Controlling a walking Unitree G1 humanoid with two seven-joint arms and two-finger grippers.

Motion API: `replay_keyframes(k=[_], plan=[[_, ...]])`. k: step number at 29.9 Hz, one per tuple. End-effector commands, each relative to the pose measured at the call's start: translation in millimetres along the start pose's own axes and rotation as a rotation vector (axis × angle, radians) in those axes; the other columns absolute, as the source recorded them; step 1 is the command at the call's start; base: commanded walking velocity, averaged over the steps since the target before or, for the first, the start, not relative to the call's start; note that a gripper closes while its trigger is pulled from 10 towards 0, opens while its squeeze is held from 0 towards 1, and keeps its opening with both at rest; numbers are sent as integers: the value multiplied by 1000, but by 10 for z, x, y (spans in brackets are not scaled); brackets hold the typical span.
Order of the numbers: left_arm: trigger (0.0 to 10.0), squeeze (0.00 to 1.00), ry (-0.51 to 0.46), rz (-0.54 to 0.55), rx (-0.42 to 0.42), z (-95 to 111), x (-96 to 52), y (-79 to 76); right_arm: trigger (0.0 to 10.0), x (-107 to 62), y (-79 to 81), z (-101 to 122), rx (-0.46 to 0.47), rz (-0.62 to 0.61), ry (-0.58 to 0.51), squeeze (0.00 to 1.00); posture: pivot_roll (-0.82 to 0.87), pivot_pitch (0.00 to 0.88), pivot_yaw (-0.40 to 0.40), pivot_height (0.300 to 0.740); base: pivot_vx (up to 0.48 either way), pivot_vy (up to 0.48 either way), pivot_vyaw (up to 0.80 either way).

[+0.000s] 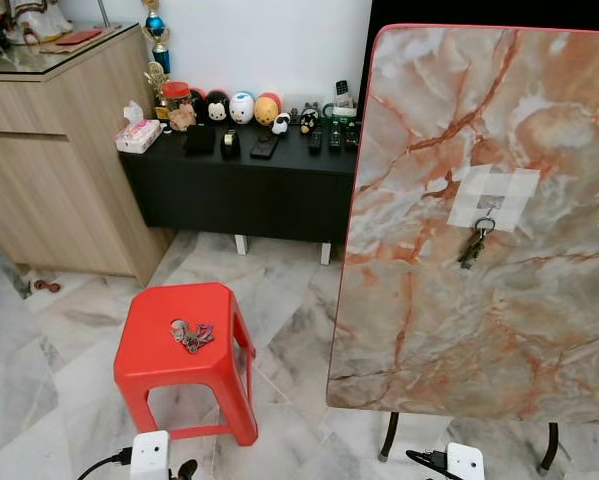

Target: Hang keys on a hook

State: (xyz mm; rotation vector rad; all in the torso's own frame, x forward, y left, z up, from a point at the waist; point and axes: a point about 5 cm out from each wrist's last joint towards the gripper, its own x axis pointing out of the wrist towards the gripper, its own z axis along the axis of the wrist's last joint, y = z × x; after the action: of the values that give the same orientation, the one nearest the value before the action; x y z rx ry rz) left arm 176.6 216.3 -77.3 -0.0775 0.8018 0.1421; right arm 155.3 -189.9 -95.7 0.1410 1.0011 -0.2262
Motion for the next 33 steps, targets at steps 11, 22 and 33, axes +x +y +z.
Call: replay_keyframes(k=[11, 22, 33], plan=[[10000, 0, 62, 14, 2, -143, -46, 61, 10000, -1, -32, -5, 14, -6, 2, 0, 173, 0, -31, 740, 0, 302, 0], [10000, 0, 88, 33, -10, -162, -52, 116, 10000, 13, -17, 72, 36, -6, -18, 0, 165, 0, -26, 740, 0, 303, 0], [10000, 0, 90, 37, -14, -142, -45, 132, 10000, 16, -7, 86, 41, -2, -20, 0, 167, 0, -25, 740, 0, 301, 0]])
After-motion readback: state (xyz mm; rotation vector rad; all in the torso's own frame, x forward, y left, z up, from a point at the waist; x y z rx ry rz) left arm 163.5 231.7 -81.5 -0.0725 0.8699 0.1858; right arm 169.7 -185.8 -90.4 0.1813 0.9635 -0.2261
